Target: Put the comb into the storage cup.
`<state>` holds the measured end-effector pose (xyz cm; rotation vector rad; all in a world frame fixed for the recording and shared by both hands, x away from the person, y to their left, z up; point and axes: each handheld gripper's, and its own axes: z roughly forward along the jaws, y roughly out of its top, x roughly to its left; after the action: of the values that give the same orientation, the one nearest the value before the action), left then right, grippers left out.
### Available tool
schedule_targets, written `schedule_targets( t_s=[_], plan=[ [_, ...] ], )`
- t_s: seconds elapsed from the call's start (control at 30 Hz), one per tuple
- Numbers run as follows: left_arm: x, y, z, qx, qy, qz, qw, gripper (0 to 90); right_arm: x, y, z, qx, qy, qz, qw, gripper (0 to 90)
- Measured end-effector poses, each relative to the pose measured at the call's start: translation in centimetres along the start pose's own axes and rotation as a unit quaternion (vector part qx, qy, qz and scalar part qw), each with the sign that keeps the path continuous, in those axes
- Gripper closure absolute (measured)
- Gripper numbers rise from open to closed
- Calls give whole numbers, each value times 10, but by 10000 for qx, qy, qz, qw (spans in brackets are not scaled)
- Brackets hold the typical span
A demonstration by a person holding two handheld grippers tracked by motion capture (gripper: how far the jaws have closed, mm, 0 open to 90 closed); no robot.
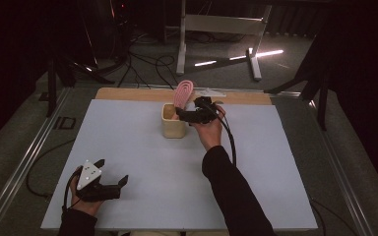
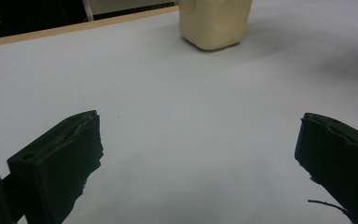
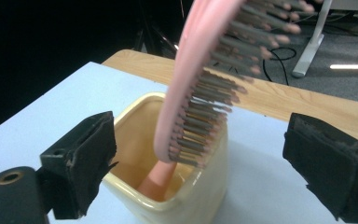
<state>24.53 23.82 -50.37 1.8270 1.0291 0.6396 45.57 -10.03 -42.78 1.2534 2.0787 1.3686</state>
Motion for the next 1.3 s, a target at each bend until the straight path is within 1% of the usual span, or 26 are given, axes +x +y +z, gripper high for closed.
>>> schedule_targets(
  t_s=[0.07, 0.13, 0.37, 0.53, 0.6, 0.7, 0.8, 1.0, 1.03, 1.17, 1.3],
  plan=[
    [0, 0, 0, -1, 2, -4, 10000, 10, -2, -2, 0, 31, -16, -11, 10000, 88],
    [0, 0, 0, 0, -4, -1, 10000, 11, -3, -4, -1, 62, 15, 13, 10000, 85],
    [0, 0, 0, 2, -4, 3, 10000, 10, -9, -12, -5, 84, 44, 7, 10000, 82],
    [0, 0, 0, 13, 3, 5, 10000, 11, -11, -15, -9, 112, 85, -60, 9999, 82],
    [0, 0, 0, 12, -1, 12, 10000, 10, -12, -17, -12, 179, 61, -190, 9996, 82],
    [0, 0, 0, 7, 8, 1, 10000, 10, -14, -20, -16, 195, 78, -198, 9996, 82],
    [0, 0, 0, 0, 8, -5, 10000, 10, -15, -22, -19, 225, 82, -263, 9994, 82],
    [0, 1, 0, -17, 77, -27, 10000, 3, -18, -26, -26, 277, 147, -282, 9991, 82],
    [1, 1, -1, -64, 116, -58, 9999, 2, -18, -28, -30, 263, 179, -257, 9992, 82],
    [2, 1, -1, -82, 129, -78, 9999, 1, -20, -30, -36, 273, 183, -284, 9991, 82],
    [1, 1, 0, -60, 127, -66, 9999, 1, -25, -34, -44, 321, 175, -257, 9990, 82]
  ],
)
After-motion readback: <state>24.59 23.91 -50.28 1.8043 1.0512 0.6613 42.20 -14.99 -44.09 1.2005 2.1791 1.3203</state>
